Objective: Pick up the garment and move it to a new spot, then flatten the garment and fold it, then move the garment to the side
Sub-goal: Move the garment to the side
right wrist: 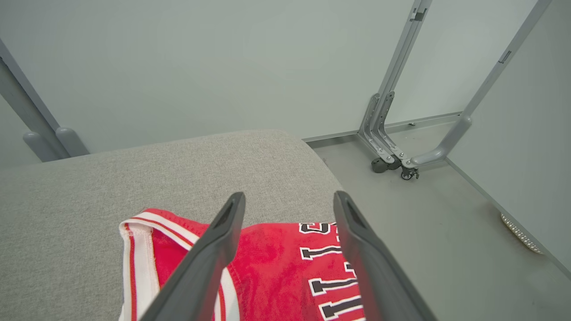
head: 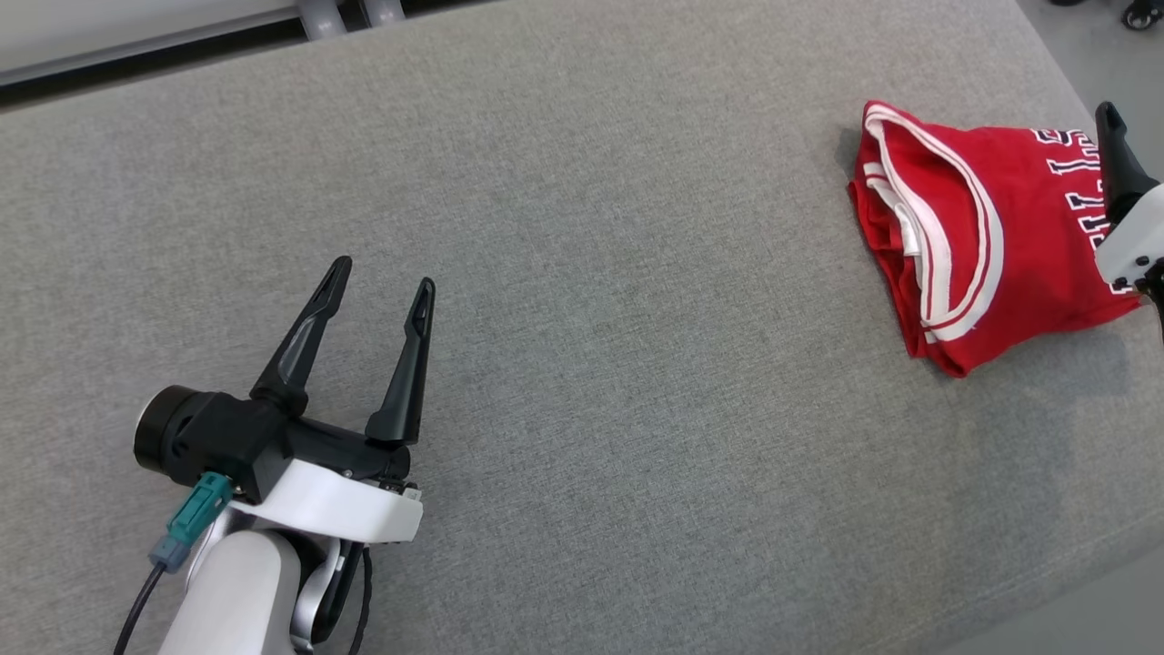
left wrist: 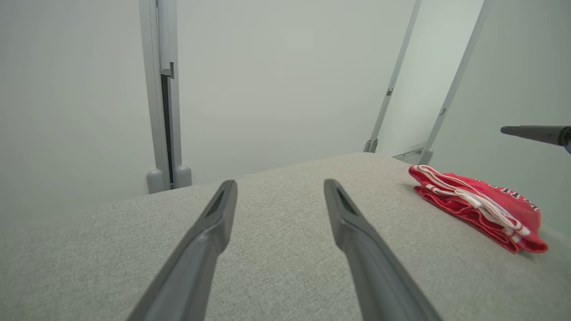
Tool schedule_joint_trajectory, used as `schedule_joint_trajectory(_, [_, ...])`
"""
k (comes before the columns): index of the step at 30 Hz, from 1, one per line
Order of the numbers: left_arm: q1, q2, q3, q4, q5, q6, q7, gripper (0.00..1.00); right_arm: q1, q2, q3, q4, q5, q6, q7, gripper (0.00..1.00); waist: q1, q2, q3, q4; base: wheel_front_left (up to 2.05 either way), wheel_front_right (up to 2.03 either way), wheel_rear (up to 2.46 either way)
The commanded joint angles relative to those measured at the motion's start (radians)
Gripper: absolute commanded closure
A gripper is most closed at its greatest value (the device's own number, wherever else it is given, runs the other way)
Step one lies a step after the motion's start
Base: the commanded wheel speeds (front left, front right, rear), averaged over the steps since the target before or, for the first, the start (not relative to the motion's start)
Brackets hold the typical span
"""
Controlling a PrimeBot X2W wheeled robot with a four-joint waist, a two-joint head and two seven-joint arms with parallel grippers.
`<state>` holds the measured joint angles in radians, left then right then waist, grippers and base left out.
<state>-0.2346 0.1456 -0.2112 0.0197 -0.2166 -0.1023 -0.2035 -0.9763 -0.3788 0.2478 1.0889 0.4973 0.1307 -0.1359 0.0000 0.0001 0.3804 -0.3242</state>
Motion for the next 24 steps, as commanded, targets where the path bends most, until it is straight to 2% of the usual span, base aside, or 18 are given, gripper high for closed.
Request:
schedule_joint_trajectory(1, [0.005, -0.003, 0.006, 0.011, -0.014, 0.009, -0.015, 0.0, 0.0, -0.005, 0.022, -0.028, -0.009, 0.0, -0.041, 0.0, 0.0, -0.0001, -0.035, 0.017, 0.0, 0.0, 0.0])
schedule_joint_trajectory(6, [0.025, -0.015, 0.012, 0.031, -0.027, 0.014, -0.034, 0.0, 0.038, -0.01, 0.049, -0.092, -0.001, 0.0, -0.08, 0.0, 0.0, -0.0001, -0.093, 0.04, 0.0, 0.0, 0.0])
schedule_joint_trajectory(15, [0.1, -0.014, 0.075, 0.039, -0.056, 0.054, -0.056, 0.0, 0.21, -0.035, 0.054, -0.357, 0.004, 0.0, -0.122, 0.0, 0.0, -0.0001, -0.238, 0.116, 0.0, 0.0, 0.0])
schedule_joint_trajectory(18, [0.134, -0.004, 0.104, 0.028, -0.061, 0.068, -0.059, 0.0, 0.3, -0.035, 0.019, -0.455, -0.008, 0.0, -0.122, 0.0, 0.0, -0.0001, -0.278, 0.145, 0.0, 0.0, 0.0])
schedule_joint_trajectory(24, [0.199, 0.004, 0.146, 0.017, -0.069, 0.088, -0.061, 0.0, 0.528, 0.014, -0.095, -0.632, -0.037, 0.0, -0.123, 0.0, 0.0, -0.0001, -0.355, 0.212, 0.0, 0.0, 0.0])
